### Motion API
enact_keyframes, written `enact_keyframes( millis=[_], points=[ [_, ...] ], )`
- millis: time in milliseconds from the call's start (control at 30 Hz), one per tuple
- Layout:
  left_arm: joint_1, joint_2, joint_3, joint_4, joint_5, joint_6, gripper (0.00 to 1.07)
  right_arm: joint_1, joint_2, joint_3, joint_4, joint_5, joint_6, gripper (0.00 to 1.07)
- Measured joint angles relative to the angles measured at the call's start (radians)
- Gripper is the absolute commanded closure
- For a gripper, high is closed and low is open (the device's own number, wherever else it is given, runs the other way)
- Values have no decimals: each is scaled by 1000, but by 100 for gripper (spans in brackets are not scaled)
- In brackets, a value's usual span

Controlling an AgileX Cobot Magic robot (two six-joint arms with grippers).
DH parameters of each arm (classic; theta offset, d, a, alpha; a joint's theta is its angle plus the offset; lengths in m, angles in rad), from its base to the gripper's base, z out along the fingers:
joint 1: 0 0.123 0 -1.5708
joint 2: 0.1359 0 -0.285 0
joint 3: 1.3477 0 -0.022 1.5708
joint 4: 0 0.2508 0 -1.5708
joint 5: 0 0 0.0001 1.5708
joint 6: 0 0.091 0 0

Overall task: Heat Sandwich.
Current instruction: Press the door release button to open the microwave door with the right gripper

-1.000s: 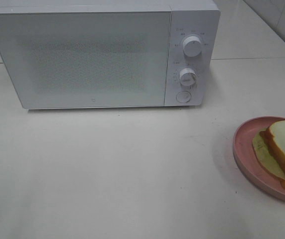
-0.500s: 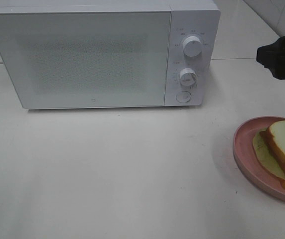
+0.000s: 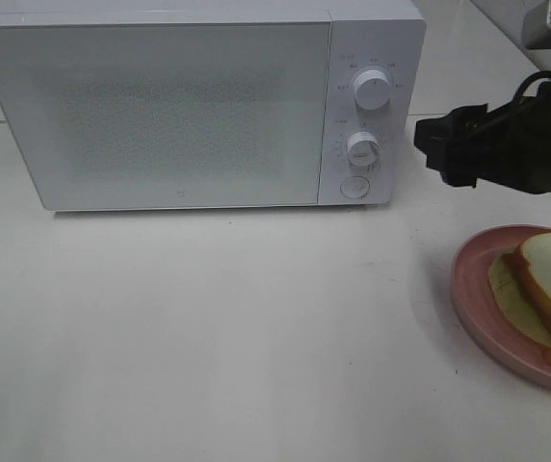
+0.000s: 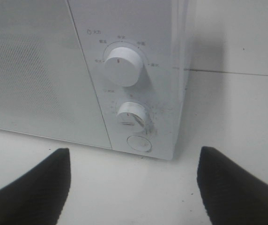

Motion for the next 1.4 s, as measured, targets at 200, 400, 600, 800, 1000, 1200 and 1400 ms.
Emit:
enact_keyframes(
  millis=[200, 400, 600, 800, 1000, 1200, 1400],
  points=[
    [0, 0, 0, 0, 0, 0, 10, 105, 54, 2, 196, -96, -143, 33],
    [0, 0, 0, 0, 0, 0, 10, 268, 128, 2, 521, -267, -341, 33],
    [0, 0, 0, 0, 0, 0, 10, 369, 185, 2, 747, -412, -440, 33],
    [0, 0, 0, 0, 0, 0, 10, 425, 254, 2, 805, -464, -460, 33],
    [0, 0, 0, 0, 0, 0, 10, 436, 291, 1, 807, -465, -452, 34],
    [0, 0, 0, 0, 0, 0, 10, 437, 295, 1, 807, -465, -317, 35],
    [0, 0, 0, 0, 0, 0, 10, 437, 295, 1, 807, -465, 74, 39]
  ],
)
